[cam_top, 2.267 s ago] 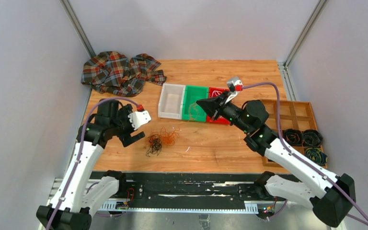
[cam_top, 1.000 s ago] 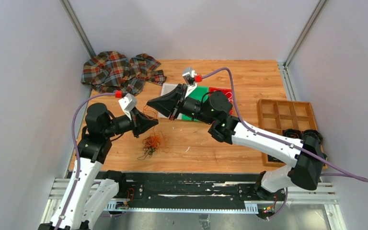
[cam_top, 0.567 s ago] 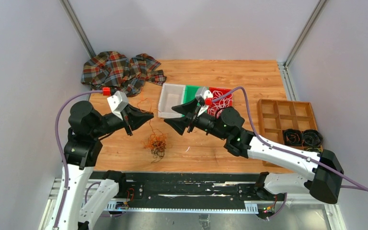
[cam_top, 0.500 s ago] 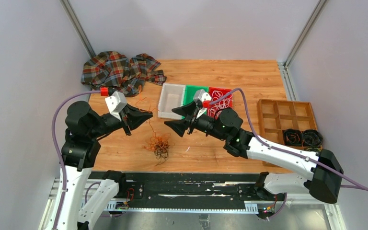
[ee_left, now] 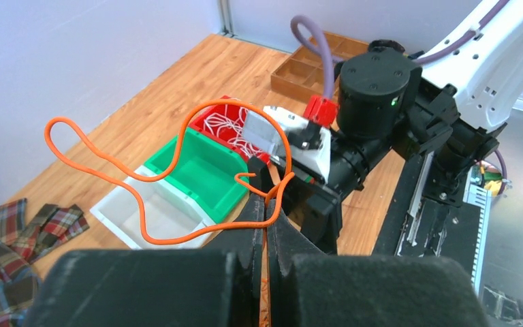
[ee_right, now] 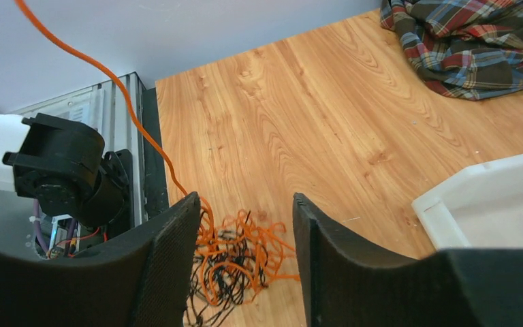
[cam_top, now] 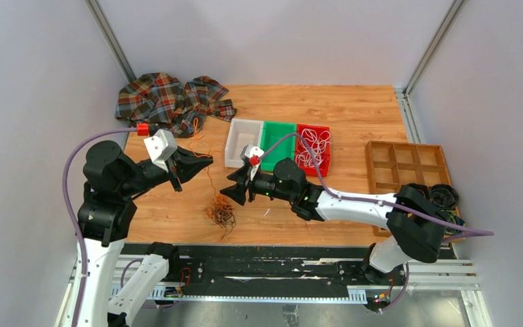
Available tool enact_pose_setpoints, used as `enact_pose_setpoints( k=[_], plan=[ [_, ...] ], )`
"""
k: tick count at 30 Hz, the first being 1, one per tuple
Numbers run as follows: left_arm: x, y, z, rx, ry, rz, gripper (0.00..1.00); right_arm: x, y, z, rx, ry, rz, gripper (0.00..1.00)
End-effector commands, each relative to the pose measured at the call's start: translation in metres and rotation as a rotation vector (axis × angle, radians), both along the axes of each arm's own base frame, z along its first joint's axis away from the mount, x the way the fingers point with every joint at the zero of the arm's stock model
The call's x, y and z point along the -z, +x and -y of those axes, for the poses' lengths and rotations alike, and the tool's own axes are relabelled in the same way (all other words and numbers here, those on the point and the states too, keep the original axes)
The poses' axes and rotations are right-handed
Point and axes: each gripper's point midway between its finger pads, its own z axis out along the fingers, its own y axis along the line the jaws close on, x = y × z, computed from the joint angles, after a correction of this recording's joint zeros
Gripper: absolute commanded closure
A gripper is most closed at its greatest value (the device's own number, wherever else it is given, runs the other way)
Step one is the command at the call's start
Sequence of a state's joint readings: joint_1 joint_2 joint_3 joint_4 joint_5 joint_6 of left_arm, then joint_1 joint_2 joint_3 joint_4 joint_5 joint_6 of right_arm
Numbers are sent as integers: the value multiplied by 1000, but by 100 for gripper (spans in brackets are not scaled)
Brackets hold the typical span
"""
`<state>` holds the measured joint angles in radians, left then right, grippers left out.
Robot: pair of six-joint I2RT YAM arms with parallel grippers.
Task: Untangle the cables
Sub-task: Untie the cable.
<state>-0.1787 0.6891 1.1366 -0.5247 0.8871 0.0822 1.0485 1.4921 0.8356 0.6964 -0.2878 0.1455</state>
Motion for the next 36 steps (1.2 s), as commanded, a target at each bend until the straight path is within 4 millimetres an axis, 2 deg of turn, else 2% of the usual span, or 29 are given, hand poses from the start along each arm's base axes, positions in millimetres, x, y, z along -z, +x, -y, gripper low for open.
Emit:
enact_pose_setpoints(
  k=[1, 7, 9, 14, 18, 20, 23, 26, 29, 33, 36],
  plan=[
    [-18, -3, -3, -12, 3, 60, 99, -23, -4, -17, -34, 82, 31, 49],
    [-21, -2, -5, -27, 11, 79, 99, -1, -7, -19, -19, 64, -6, 48],
    [-21, 0, -7, -44, 15, 83, 99, 2, -7, -15, 14, 58, 9, 42],
    [-16, 6, -11, -83, 32, 88, 99, -27, -16, 0, 78, 74, 147, 34],
    [-15, 4, -11, -76, 29, 83, 99, -38, -23, -2, 56, 65, 189, 33],
    [-16, 3, -10, -69, 24, 75, 99, -39, -20, -9, 50, 46, 193, 39],
    [-17, 3, -9, -64, 18, 68, 100, -30, -15, -23, 45, 1, 176, 59],
    [-20, 0, -10, -65, 19, 79, 99, -20, -15, -28, 32, -14, 153, 76],
    [-23, -2, -11, -66, 32, 98, 99, -8, -16, -24, 42, -23, 133, 83],
    [-26, -3, -11, -69, 32, 106, 99, 5, -18, -20, 43, -35, 113, 83],
    [-29, -3, -11, -71, 26, 104, 99, 13, -19, -19, 41, -44, 99, 88]
  ],
)
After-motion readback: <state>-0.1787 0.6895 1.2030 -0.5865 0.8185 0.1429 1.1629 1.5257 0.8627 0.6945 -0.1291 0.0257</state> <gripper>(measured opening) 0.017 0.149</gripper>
